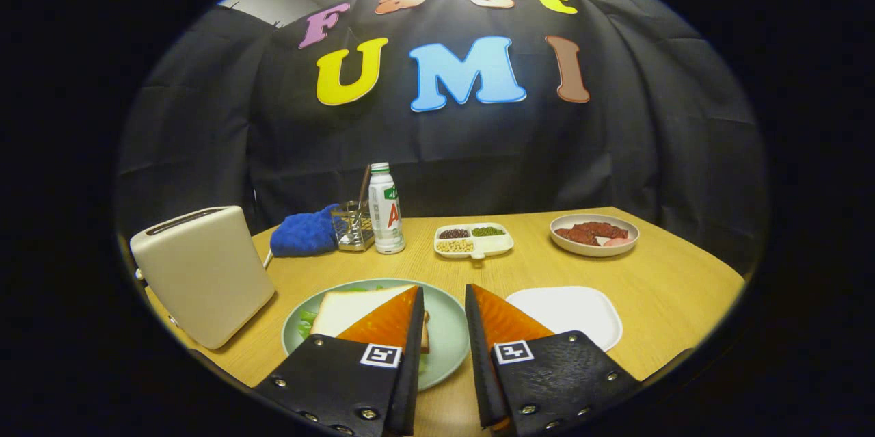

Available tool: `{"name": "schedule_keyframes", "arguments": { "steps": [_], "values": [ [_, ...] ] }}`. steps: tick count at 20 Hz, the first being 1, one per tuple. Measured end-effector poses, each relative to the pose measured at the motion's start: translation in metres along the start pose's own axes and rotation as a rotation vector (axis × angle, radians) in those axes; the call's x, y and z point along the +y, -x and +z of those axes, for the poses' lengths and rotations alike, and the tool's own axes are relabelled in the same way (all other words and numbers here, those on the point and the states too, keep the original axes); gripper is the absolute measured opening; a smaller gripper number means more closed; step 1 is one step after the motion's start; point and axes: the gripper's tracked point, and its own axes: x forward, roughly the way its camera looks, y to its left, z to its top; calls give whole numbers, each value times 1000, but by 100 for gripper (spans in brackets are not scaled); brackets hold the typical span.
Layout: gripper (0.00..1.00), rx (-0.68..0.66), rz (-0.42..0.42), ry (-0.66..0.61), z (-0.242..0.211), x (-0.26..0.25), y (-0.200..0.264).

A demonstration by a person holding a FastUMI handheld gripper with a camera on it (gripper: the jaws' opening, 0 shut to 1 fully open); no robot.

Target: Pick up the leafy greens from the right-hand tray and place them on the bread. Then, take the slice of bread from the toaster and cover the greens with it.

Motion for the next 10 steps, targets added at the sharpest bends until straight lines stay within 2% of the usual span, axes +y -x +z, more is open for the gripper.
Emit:
{"name": "schedule_keyframes", "arguments": {
  "steps": [3,5,7,10],
  "values": [
    [35,-45,-49,63,18,-39,9],
    [35,-66,-54,109,24,-61,15],
    [35,-80,-41,120,28,-82,20],
    [35,-75,32,63,32,-106,28]
  ]
}}
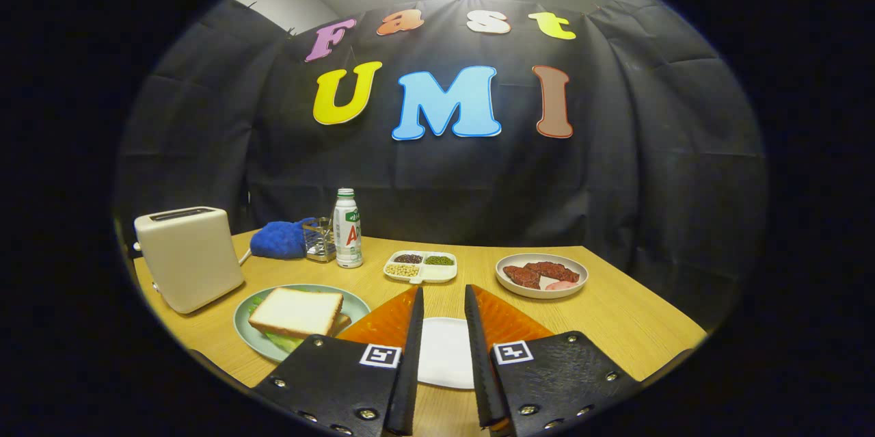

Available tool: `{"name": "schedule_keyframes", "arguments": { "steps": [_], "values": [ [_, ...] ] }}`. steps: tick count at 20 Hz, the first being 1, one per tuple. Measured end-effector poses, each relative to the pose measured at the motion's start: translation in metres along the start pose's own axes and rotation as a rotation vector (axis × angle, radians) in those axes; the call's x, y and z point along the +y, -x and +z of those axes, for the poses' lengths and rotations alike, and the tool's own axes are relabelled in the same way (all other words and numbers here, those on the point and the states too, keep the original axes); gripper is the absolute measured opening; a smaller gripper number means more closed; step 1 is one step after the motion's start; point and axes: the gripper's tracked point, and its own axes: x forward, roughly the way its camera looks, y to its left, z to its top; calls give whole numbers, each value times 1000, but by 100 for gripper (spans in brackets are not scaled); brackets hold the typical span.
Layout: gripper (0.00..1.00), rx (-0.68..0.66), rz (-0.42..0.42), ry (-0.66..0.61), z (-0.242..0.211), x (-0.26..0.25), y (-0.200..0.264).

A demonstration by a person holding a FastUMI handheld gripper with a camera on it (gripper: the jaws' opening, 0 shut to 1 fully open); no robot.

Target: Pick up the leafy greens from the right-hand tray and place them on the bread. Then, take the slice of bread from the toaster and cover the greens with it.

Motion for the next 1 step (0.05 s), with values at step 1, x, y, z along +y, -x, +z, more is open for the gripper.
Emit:
{"name": "schedule_keyframes", "arguments": {
  "steps": [1],
  "values": [
    [35,-4,2,-10,1,-16,2]
  ]
}}
